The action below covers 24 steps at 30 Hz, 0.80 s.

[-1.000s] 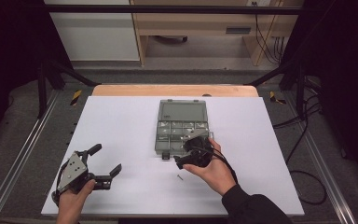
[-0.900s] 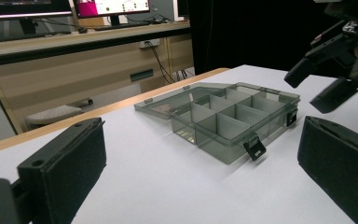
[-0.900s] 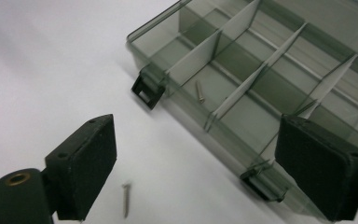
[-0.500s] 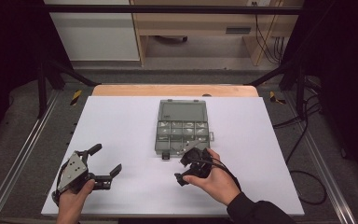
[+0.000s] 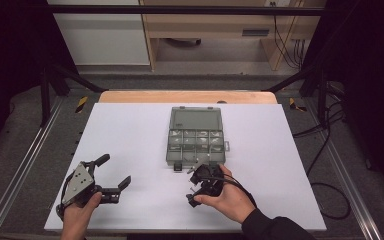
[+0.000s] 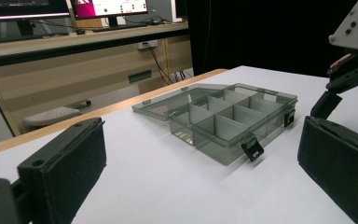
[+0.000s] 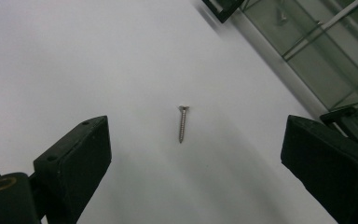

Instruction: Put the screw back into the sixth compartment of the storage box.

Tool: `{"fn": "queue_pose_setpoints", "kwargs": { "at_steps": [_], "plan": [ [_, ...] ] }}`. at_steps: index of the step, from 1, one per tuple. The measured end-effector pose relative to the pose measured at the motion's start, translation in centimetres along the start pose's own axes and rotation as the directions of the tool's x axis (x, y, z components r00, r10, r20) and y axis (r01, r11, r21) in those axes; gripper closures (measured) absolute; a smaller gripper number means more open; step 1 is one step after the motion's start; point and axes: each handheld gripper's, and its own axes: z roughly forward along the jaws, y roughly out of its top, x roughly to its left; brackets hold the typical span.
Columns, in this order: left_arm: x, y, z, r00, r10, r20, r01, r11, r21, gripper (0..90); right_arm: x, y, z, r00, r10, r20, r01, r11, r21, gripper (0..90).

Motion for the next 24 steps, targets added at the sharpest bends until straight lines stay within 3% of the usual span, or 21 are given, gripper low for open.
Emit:
{"fn": "queue_pose_setpoints", "kwargs": {
  "at_steps": [14,17,24],
  "plan": [
    [0.1,0.0,0.1,1.0000,-0.002,-0.001,0.002,1.0000,-0.004,0.9,0.2,-0.2,1.3,0.9998,-0.007,-0.018,0.008,1.000,0.015,12.3],
    [0.1,0.0,0.1,1.0000,-0.001,0.002,0.001,1.0000,-0.005,0.9,-0.1,0.0,1.6,0.9996,-0.019,-0.020,0.019,1.000,0.008,17.4],
    [0.2,0.0,0.0,0.9999,-0.010,0.002,0.010,0.9998,-0.014,0.9,-0.4,0.3,1.3,0.9999,-0.012,-0.010,0.012,1.000,-0.011,39.5]
  ]
}}
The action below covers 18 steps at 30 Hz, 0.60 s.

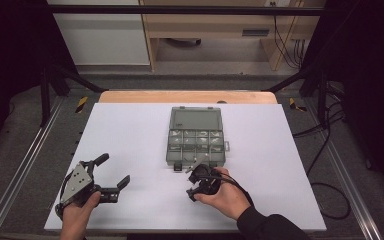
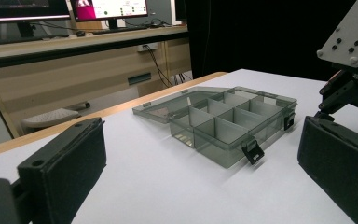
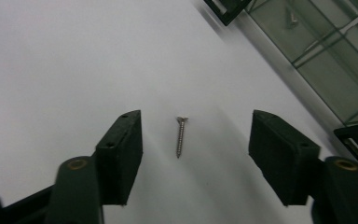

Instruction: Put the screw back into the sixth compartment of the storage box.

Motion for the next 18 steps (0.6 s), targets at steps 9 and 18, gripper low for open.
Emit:
{"fn": "queue_pose_setpoints", "kwargs": {
  "at_steps": [9,18],
  "plan": [
    [-0.15,0.04,0.12,1.0000,-0.002,0.001,0.002,1.0000,-0.004,0.9,-0.44,0.09,-0.01,0.9988,0.049,-0.001,-0.049,0.999,0.002,59.8],
    [-0.17,0.08,0.24,1.0000,-0.003,-0.003,0.003,0.9999,-0.010,0.8,-0.09,0.21,0.61,0.9980,0.057,-0.026,-0.056,0.998,0.022,69.8]
  ]
}}
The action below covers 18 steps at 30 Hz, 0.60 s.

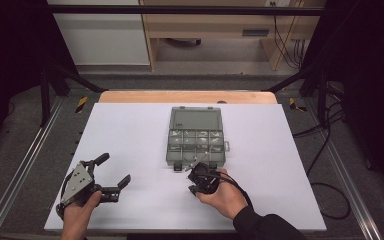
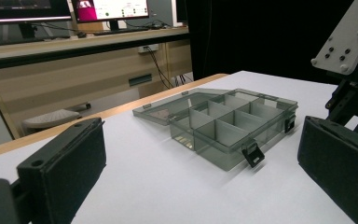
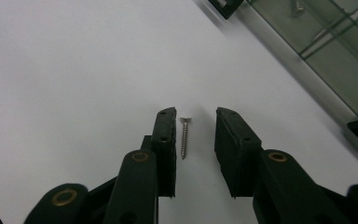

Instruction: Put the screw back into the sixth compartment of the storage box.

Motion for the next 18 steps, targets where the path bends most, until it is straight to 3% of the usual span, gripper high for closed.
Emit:
{"fn": "queue_pose_setpoints", "kwargs": {
  "at_steps": [18],
  "plan": [
    [-0.64,0.03,0.57,0.9994,0.018,0.030,-0.019,0.9997,0.013,0.8,0.18,0.22,0.84,0.9999,-0.016,-0.004,0.016,0.999,0.030,81.4]
  ]
}}
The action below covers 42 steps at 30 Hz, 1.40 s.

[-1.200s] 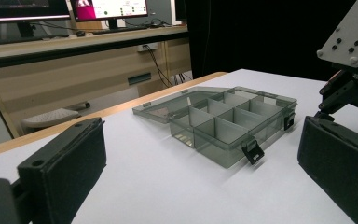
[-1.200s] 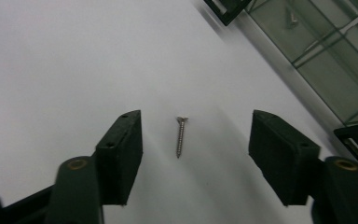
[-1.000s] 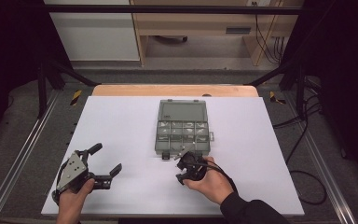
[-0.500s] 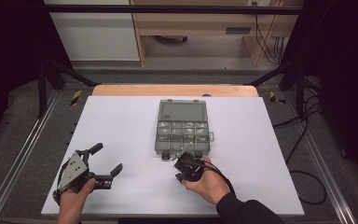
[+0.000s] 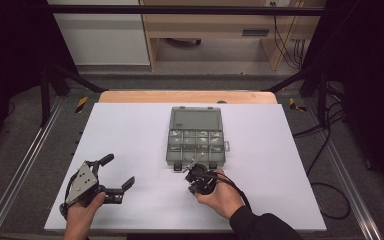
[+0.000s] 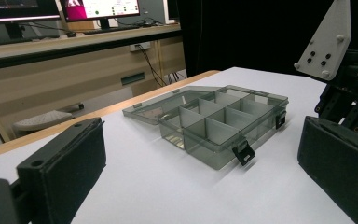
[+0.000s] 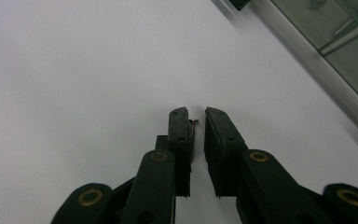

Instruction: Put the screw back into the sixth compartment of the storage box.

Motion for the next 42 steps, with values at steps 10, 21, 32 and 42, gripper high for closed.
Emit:
{"fn": "queue_pose_setpoints", "kwargs": {
  "at_steps": [10,21,32,42],
  "plan": [
    [0.0,0.0,0.0,1.0000,0.006,0.004,-0.006,1.0000,0.006,0.8,-0.3,-0.1,0.0,1.0000,0.003,-0.004,-0.003,1.000,-0.005,87.6],
    [-0.1,0.0,0.1,1.0000,0.001,0.003,-0.001,1.0000,0.000,0.8,-0.6,-0.1,-0.8,0.9996,0.027,-0.003,-0.027,0.999,-0.047,87.7],
    [0.0,0.0,0.1,1.0000,-0.001,-0.001,0.001,1.0000,0.005,0.8,-1.3,0.4,-2.0,0.9979,0.061,0.024,-0.056,0.986,-0.159,87.7],
    [0.1,0.0,0.0,1.0000,-0.001,-0.005,0.001,1.0000,0.006,0.8,-2.2,1.2,-3.4,0.9948,0.086,0.054,-0.065,0.951,-0.303,87.8]
  ]
}}
